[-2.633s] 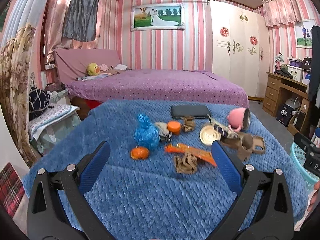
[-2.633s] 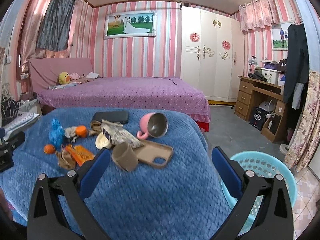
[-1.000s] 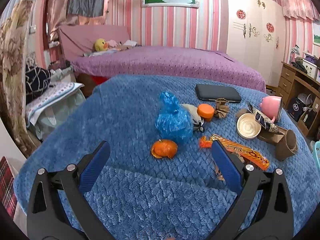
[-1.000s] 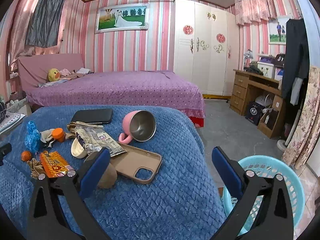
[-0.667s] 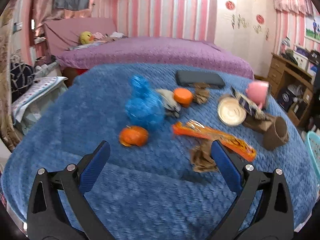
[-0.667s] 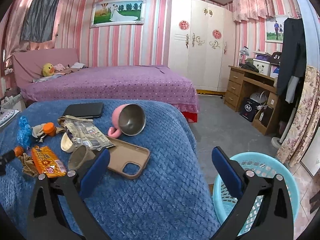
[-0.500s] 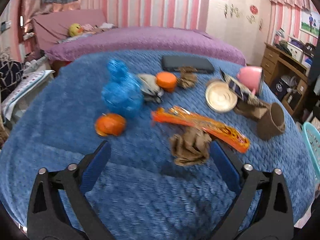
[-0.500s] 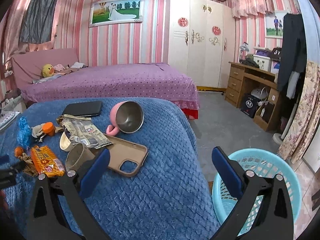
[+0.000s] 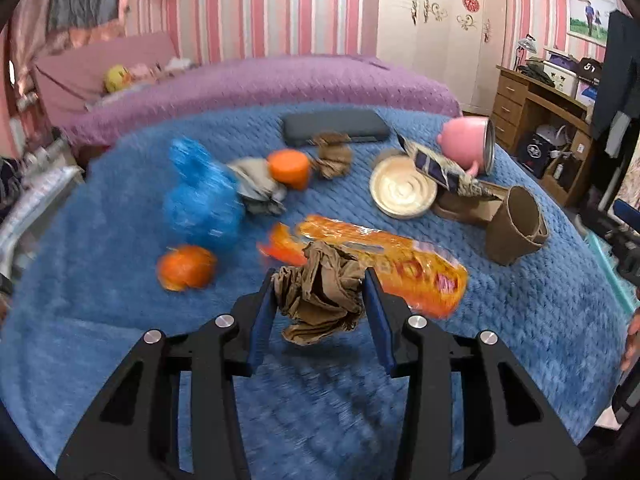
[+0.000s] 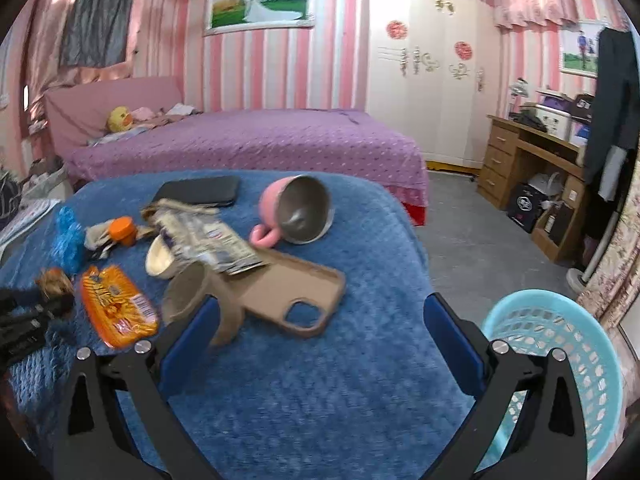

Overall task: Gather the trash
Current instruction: 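Grasp the brown crumpled paper with the left tool while the right tool grasps the brown cup sleeve, then carry the brown cup sleeve with the right tool over the blue basket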

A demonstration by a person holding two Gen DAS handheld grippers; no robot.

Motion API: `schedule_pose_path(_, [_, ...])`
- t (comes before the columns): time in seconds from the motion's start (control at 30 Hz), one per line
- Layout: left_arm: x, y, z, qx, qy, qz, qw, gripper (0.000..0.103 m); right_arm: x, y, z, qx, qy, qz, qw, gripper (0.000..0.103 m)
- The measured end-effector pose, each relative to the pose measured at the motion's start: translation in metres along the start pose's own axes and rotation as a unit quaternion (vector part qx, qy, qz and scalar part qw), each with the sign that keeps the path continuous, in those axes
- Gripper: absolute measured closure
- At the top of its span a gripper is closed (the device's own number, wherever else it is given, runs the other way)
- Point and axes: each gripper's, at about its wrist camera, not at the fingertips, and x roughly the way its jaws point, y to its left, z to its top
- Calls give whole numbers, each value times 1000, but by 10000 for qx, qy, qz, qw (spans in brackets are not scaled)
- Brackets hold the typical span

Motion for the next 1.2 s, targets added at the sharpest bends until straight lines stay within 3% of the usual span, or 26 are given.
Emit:
schedule_pose_path(0.17, [-30,32,6,-237,-352,402,9983,62,2,31,-6,-383,5,215,9990,4])
schedule_pose_path(0.37, [-26,51,6,-514,-300,698,9958,62,25,57,-8,-597,218,302,9975,5])
schedule_pose_path(0.43, [-23,51,5,-473,-286,769,9955,62,35,65,-7,-690,359,311,9965,12])
schedule_pose_path(0.5, [-23,51,5,-447,-292,791,9954,61,44,70,-6,-759,509,403,9950,36])
schedule_pose_path(0.6, [-23,49,4,-418,-356,770,9955,61,50,73,-7,-812,654,585,9928,61])
schedule_pose_path(0.77, [-23,47,4,-406,-386,798,9952,61,43,70,-7,-830,574,878,9910,65])
schedule_pose_path(1.2, [-26,32,7,-399,-527,787,9947,61,8,4,-11,-688,336,567,9955,65])
